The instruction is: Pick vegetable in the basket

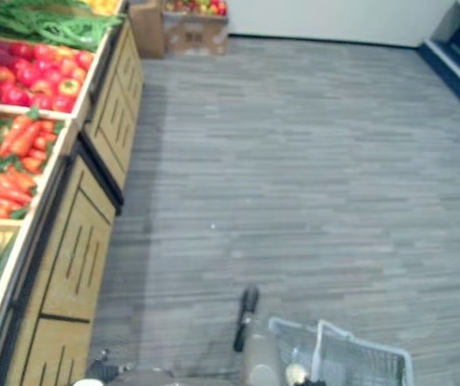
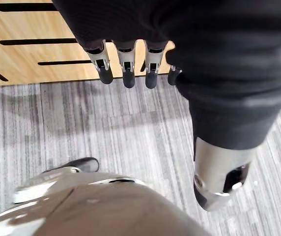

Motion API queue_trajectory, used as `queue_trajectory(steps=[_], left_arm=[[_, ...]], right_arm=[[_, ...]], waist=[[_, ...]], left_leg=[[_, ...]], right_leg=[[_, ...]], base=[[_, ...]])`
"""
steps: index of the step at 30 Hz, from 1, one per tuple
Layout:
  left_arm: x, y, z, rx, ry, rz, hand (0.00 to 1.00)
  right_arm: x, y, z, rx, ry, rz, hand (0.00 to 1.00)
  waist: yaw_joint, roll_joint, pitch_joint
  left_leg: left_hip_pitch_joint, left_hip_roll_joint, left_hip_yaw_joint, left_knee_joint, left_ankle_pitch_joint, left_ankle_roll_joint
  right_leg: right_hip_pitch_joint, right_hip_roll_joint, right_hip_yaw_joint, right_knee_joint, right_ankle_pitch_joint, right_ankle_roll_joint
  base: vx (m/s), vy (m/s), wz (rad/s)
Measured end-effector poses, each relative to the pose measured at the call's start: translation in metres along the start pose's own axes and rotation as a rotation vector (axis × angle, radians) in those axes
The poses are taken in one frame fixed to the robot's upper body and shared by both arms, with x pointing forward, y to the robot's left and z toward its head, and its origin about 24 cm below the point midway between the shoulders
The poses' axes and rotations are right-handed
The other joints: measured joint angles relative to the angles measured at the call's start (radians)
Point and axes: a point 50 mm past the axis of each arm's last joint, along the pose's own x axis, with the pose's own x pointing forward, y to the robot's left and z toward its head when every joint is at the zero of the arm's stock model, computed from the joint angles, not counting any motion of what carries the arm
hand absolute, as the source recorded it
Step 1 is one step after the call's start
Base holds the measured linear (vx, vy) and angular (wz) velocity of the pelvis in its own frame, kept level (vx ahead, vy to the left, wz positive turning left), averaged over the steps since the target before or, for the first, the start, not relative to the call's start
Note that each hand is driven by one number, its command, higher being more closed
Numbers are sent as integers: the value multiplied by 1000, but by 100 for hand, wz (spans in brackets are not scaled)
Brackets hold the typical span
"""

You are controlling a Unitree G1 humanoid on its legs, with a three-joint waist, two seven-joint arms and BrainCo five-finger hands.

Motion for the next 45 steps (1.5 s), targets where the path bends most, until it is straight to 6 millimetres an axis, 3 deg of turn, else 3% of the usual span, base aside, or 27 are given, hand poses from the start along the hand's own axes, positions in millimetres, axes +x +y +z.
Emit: queue_trajectory(steps=[1,2,3,4,7,8,9,10,12,13,15,17,20,21,23,24,25,27,31,32,35,36,39,40,41,43,45], left_arm=[[0,-4,4,-4,-6,-8,0],[0,-12,5,-15,-3,-27,0],[-1,-18,8,-27,-5,-42,0],[0,-17,7,-36,-5,-38,0],[0,-15,5,-62,7,-25,0],[0,-12,5,-88,10,-11,0],[0,-10,6,-107,13,0,0],[0,-9,5,-118,17,4,0],[-1,-7,3,-175,23,24,0],[-1,-6,4,-177,17,27,0],[-1,-7,9,-178,-9,29,0],[0,-6,13,-183,-31,34,0],[-2,-7,10,-182,-28,47,0],[-2,-7,7,-177,-19,52,0],[-3,-7,3,-173,-9,55,0],[-3,1,3,-158,-13,79,0],[-2,4,3,-154,-17,90,0],[-2,5,0,-142,-7,88,0],[-6,4,-13,-79,24,65,0],[-7,2,-18,-60,36,50,0],[-9,8,-28,25,60,24,0],[-9,9,-29,32,63,22,0],[-11,9,-35,25,85,15,0],[-11,8,-34,16,83,18,0],[-11,8,-34,5,84,21,0],[-10,5,-30,-72,86,39,0],[-9,1,-25,-109,77,41,0]], right_arm=[[0,-3,0,12,1,-10,100],[0,-14,-3,22,10,-35,100],[1,-17,-1,37,7,-49,100],[2,-16,3,44,2,-48,100],[1,-20,-1,47,7,-58,100],[1,-21,-3,42,10,-57,100],[1,-22,-2,30,6,-56,100],[2,-20,0,25,0,-50,100],[3,-22,10,8,-38,-58,100],[3,-22,12,8,-46,-58,100],[3,-20,19,8,-72,-54,100],[4,-17,29,7,-113,-47,100],[3,-12,41,-21,-176,-28,100],[2,-10,43,-31,-196,-22,100],[1,-7,39,-40,-193,-12,100],[-1,7,38,-39,-194,22,100],[-2,13,40,-41,-201,40,100],[-3,23,39,-56,-203,69,100],[1,16,39,-110,-189,64,100],[3,13,45,-115,-195,53,100],[4,7,58,-91,-228,38,100],[4,7,59,-86,-231,42,100],[5,8,58,-84,-223,42,100],[5,8,54,-78,-204,42,100],[5,8,52,-66,-193,41,100],[6,6,49,-7,-170,26,100],[6,5,47,9,-161,21,100]], waist=[[-10,27,2],[-20,69,-10],[-12,102,-23],[-10,101,-21],[-17,97,-25],[-18,91,-28],[-15,71,-22],[-13,70,-21],[-6,67,-18],[1,65,-18],[23,62,-19],[42,58,-18],[47,47,-24],[45,52,-27],[50,43,-36],[54,3,-53],[63,-14,-53],[93,-29,-58],[98,-33,-115],[96,-34,-123],[77,-38,-122],[74,-40,-121],[74,-43,-120],[74,-42,-120],[74,-41,-119],[87,-17,-109],[94,5,-113]], left_leg=[[6,28,-11,-3,-14,2],[7,68,-36,-7,-28,12],[3,102,-51,18,-3,-10],[-7,110,-66,47,28,-45],[-66,117,-152,274,203,-72],[-129,111,-179,411,315,-127],[-206,108,-187,578,423,-148],[-244,114,-182,667,426,-150],[-373,112,-116,898,336,-130],[-402,103,-103,917,308,-125],[-496,66,-59,897,226,-106],[-540,56,36,698,188,-58],[-503,51,114,274,279,22],[-496,53,104,131,338,21],[-482,44,117,84,469,37],[-485,5,143,82,443,57],[-488,-4,155,89,428,60],[-467,-19,189,142,367,78],[-412,-67,179,99,330,95],[-388,-88,167,70,324,98],[-277,-133,94,14,302,124],[-257,-136,71,14,298,125],[-176,-148,-38,14,266,115],[-167,-151,-102,15,259,111],[-165,-151,-134,19,258,116],[-157,-122,-273,50,231,98],[-188,-93,-358,93,190,69]], right_leg=[[-16,15,-5,59,4,-6],[-64,38,-21,180,-45,-55],[-100,59,-32,274,-123,-84],[-104,63,-35,305,-149,-95],[-3,55,-79,342,-247,-123],[50,46,-97,329,-281,-124],[104,43,-103,305,-307,-127],[132,45,-106,293,-319,-131],[269,66,-117,221,-341,-131],[300,70,-118,200,-343,-131],[366,77,-121,148,-338,-123],[426,75,-122,109,-336,-119],[496,48,-127,74,-358,-56],[516,42,-122,74,-377,-25],[532,22,-108,87,-403,11],[533,-6,-78,69,-400,5],[532,-16,-66,60,-389,-1],[573,-38,-24,24,-295,6],[564,-72,28,91,-210,30],[491,-93,63,254,-192,51],[336,-139,135,697,-22,79],[316,-138,135,770,-28,72],[261,-128,43,877,-216,51],[247,-127,0,768,-297,43],[243,-124,-8,704,-314,34],[248,-74,41,405,-325,15],[247,-33,115,264,-318,13]], base=[[503,-280,56],[668,-352,34],[559,-313,16],[571,-342,-10],[612,-337,37],[501,-234,49],[479,-211,39],[450,-169,18],[430,-128,5],[373,-75,-2],[334,0,-13],[355,85,-20],[311,161,-17],[257,209,-11],[414,309,2],[474,292,0],[446,228,-14],[330,193,-18],[293,201,8],[242,220,35],[228,142,69],[306,82,100],[330,1,113],[269,-82,122],[266,-147,153],[306,-257,148],[205,-291,134]])
